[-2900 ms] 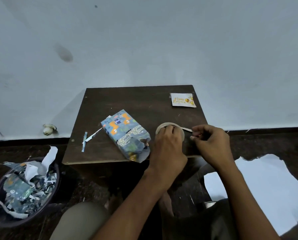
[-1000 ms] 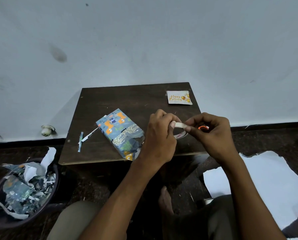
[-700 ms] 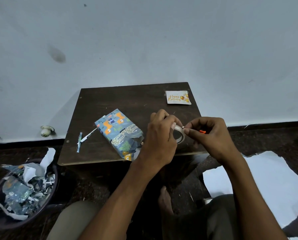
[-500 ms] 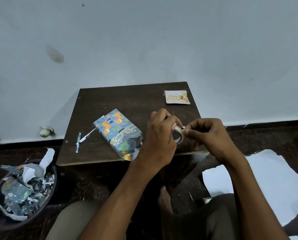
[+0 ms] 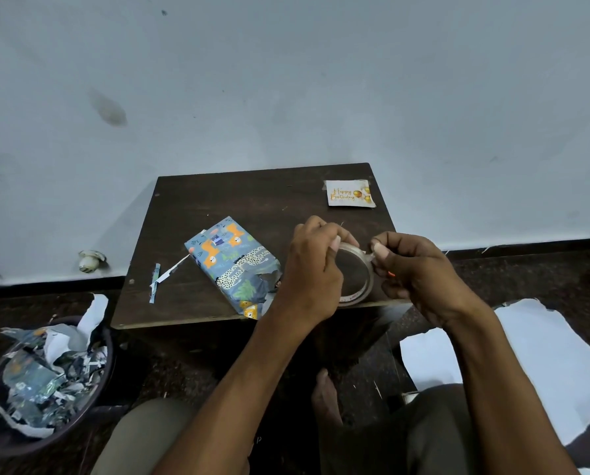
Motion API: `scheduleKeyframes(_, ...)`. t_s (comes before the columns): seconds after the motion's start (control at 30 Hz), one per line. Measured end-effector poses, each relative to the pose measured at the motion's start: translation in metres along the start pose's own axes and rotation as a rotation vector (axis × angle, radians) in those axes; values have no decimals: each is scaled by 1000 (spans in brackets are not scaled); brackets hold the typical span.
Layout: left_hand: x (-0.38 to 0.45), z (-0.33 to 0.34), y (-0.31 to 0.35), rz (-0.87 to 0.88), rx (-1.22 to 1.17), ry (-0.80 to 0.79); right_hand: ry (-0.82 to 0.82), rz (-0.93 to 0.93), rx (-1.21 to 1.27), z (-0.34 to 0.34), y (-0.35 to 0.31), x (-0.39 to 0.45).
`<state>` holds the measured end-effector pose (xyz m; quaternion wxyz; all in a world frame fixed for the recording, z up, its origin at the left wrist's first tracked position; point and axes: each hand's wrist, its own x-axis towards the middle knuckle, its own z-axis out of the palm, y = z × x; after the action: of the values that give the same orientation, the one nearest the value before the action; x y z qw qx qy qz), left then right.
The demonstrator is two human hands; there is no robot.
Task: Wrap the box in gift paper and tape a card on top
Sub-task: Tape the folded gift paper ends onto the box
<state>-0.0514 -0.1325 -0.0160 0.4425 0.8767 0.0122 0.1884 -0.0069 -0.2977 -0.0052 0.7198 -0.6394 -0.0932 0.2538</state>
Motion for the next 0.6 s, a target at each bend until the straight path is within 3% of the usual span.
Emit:
scheduleKeyframes(0.2, 0, 3, 1, -205, -158, 40, -3, -72, 166, 10, 2, 2)
scheduleKeyframes(0.43, -1, 0, 0, -495, -295, -103, 85, -184, 186, 12, 3, 6)
scheduleKeyframes(0.6, 2, -6, 6, -542, -322, -134, 74, -202, 121, 2, 4, 4)
